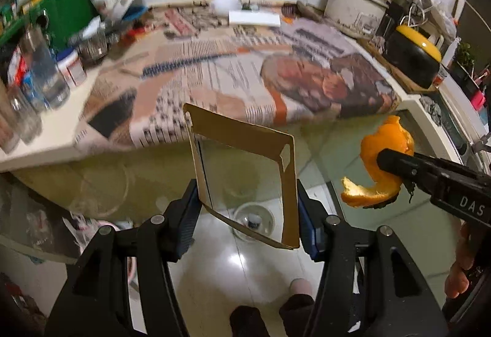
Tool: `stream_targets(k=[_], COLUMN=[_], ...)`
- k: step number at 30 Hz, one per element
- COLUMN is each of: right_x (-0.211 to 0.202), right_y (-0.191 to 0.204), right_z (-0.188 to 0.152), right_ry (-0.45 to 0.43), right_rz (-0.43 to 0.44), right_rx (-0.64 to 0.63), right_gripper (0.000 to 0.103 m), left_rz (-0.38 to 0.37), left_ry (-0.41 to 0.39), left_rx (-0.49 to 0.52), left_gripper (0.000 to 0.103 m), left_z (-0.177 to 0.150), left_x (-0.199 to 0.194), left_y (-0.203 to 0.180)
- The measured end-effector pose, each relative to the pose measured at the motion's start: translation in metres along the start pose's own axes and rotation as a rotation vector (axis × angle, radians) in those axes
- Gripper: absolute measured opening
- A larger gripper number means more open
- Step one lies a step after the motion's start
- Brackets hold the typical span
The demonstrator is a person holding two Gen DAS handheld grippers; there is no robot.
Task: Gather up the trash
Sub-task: 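Carry the cardboard and orange peel down over the floor bin, then open both tools to drop the items into the bin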
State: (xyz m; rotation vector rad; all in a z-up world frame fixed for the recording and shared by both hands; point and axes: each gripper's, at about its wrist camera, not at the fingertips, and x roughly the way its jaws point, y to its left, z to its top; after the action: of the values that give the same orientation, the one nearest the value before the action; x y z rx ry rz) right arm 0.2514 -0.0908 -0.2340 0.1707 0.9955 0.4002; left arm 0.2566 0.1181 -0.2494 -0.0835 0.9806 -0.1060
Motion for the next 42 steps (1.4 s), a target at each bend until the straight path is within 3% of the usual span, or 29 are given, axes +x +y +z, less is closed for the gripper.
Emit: stream_targets(k=[4, 9, 19, 25, 32, 34, 42], right_x=[0.027, 0.086, 0.283, 0.378, 0.430, 0.439, 0.426], right_y=[-0.028, -0.067, -0.148, -0.171, -0.171, -0.173, -0.192], right_z=[-0.023, -0.055, -0.130, -0.160, -0.178, -0.182, -0.176], right_ry=[0.041, 0.089, 0.214, 0.238, 0.230, 0.225, 0.182], right_rz=[-0.004, -0.006, -0.008, 0.025, 0.043, 0.031, -0.017], right_rx=[-0.010, -0.041, -0.080, -0.094, -0.162, -0.178, -0.167], right_gripper=[0.031, 0.031, 0.031, 0.034, 0.040, 0.045, 0.047], left_rz=[0.004, 0.008, 0.021, 0.016, -0.034, -0.059, -0.049], left_ry=[0.049, 0.104, 0.202, 0.233, 0.261, 0.265, 0.291], left_rx=[-0.015, -0.062, -0.132, -0.143, -0.130, -0.134, -0.095], left_gripper=[0.057, 0.057, 0.057, 0.057, 0.057, 0.057, 0.062], left_z=[-0.025, -0.070, -0.169, -0.216, -0.250, -0.253, -0.249], left_x=[0.040, 0.126, 0.324, 0.413, 0.494, 0.509, 0.530], left_y=[-0.010, -0.020, -0.002, 0.018, 0.024, 0.022, 0.001])
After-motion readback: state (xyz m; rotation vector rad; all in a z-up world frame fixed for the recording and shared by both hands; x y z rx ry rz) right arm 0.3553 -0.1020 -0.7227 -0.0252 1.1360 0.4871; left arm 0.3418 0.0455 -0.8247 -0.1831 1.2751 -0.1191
